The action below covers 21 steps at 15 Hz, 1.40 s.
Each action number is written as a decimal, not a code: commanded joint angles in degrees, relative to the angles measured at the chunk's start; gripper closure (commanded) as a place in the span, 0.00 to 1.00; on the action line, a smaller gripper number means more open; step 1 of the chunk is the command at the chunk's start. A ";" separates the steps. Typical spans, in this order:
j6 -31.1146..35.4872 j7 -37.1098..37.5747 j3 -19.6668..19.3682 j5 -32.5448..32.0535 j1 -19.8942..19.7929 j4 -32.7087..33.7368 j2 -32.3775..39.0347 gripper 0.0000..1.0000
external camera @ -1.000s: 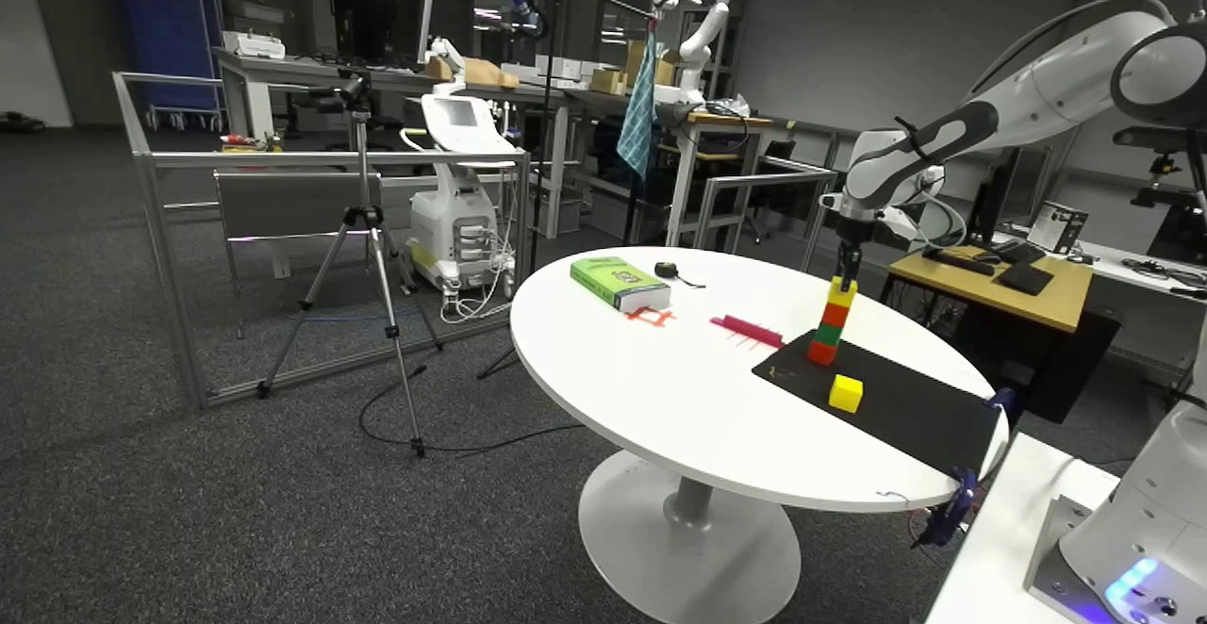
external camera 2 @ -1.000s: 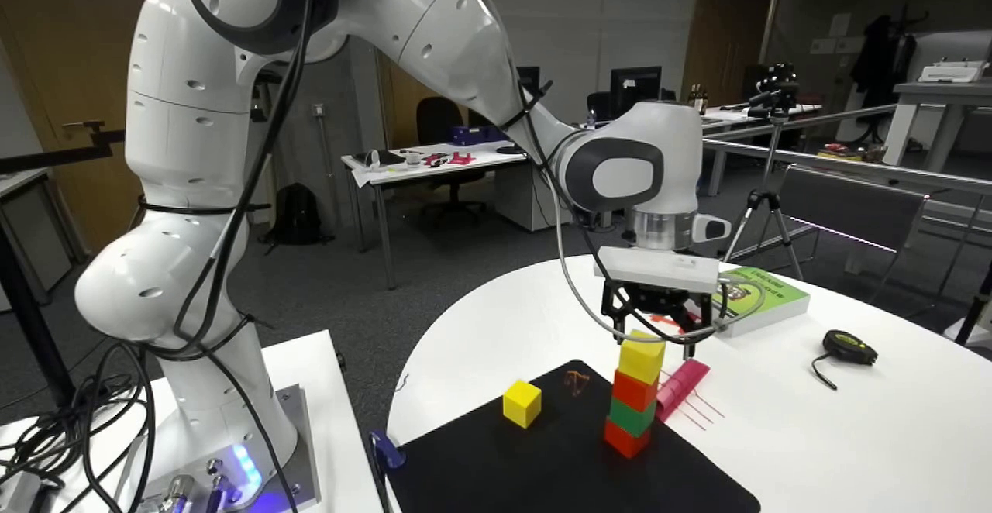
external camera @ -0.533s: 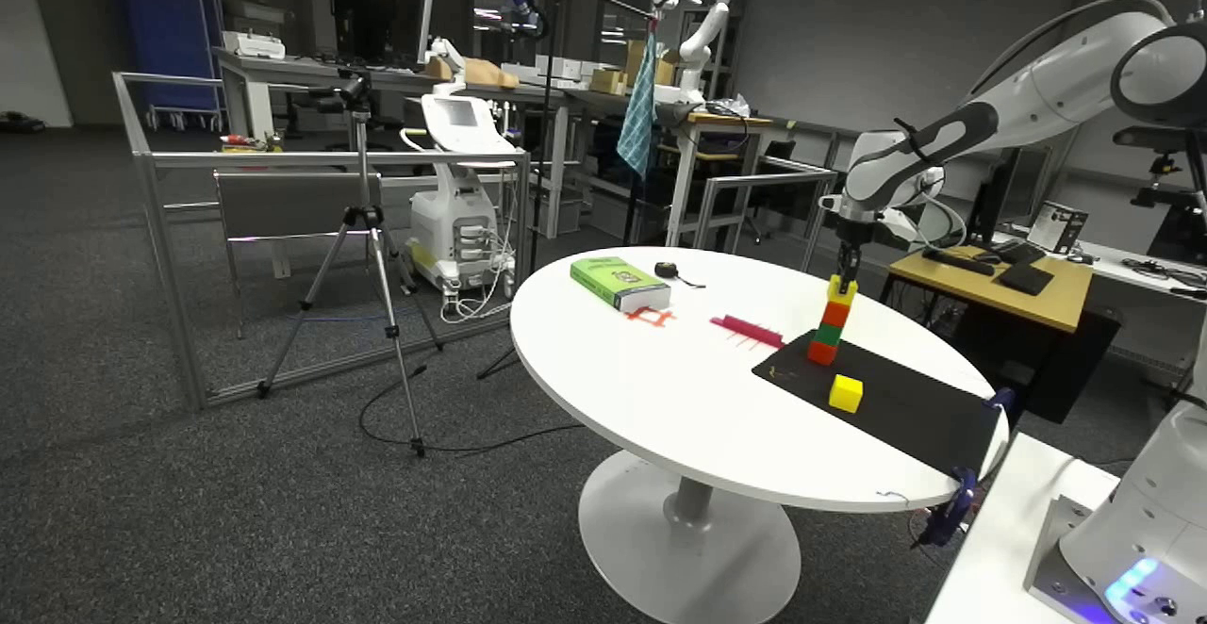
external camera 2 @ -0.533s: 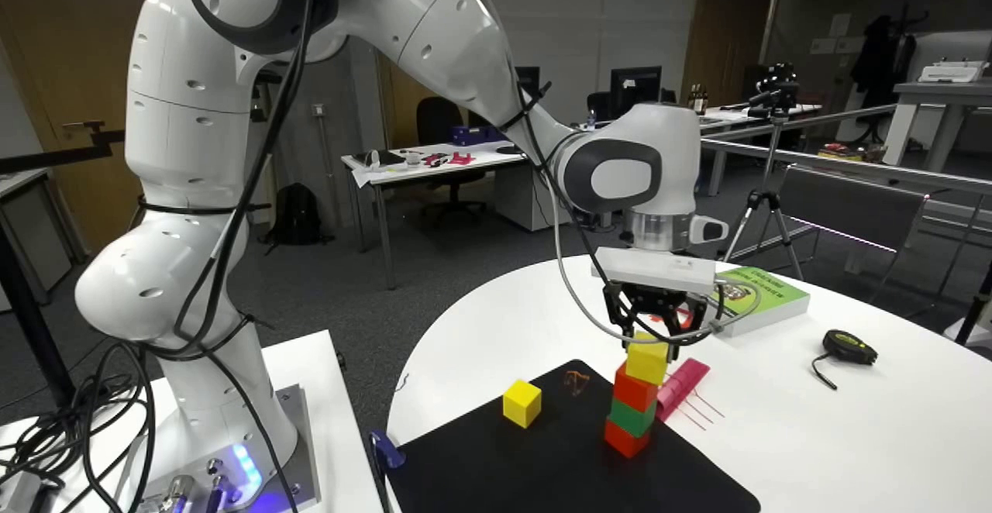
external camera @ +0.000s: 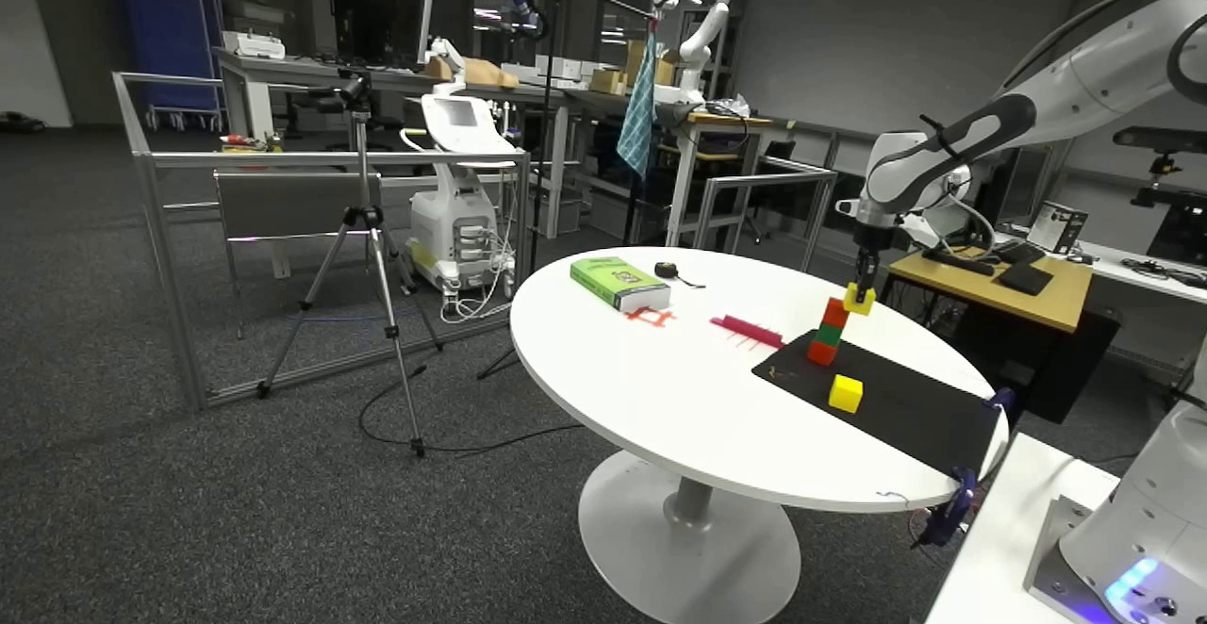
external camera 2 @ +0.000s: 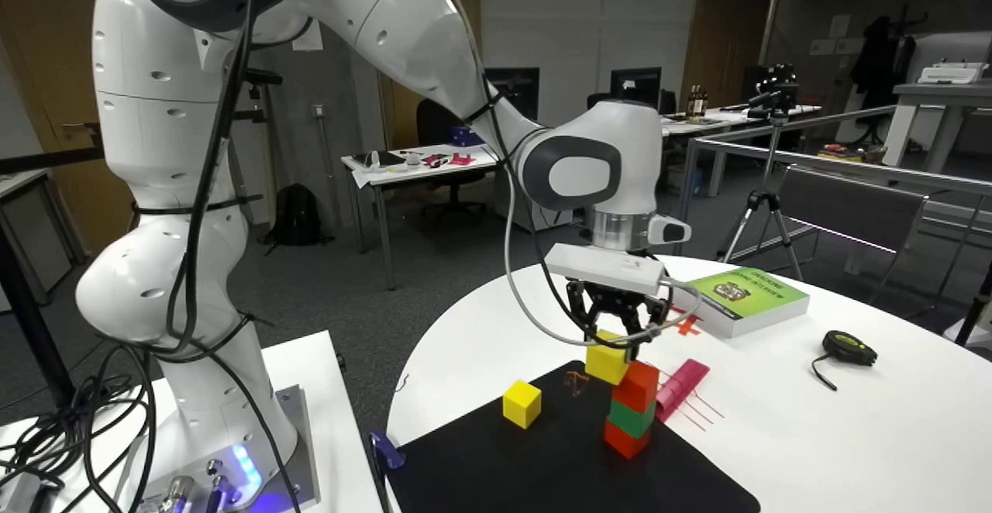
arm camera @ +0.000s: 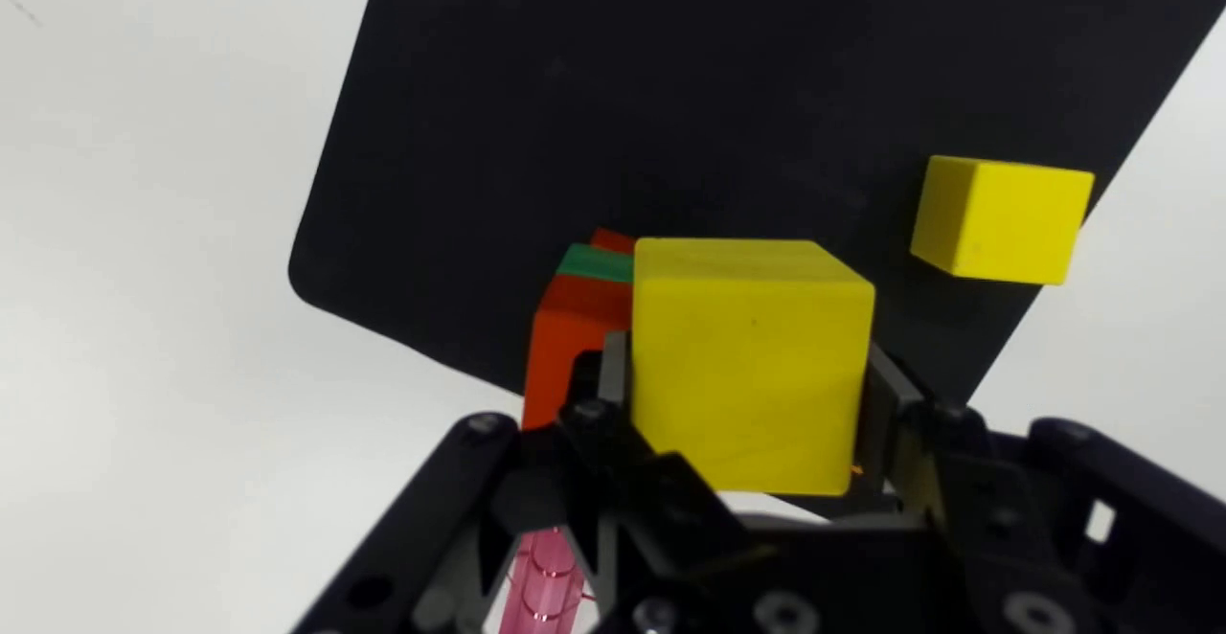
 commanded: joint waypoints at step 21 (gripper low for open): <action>18.77 26.53 3.16 -16.87 6.67 -26.48 -11.81 0.69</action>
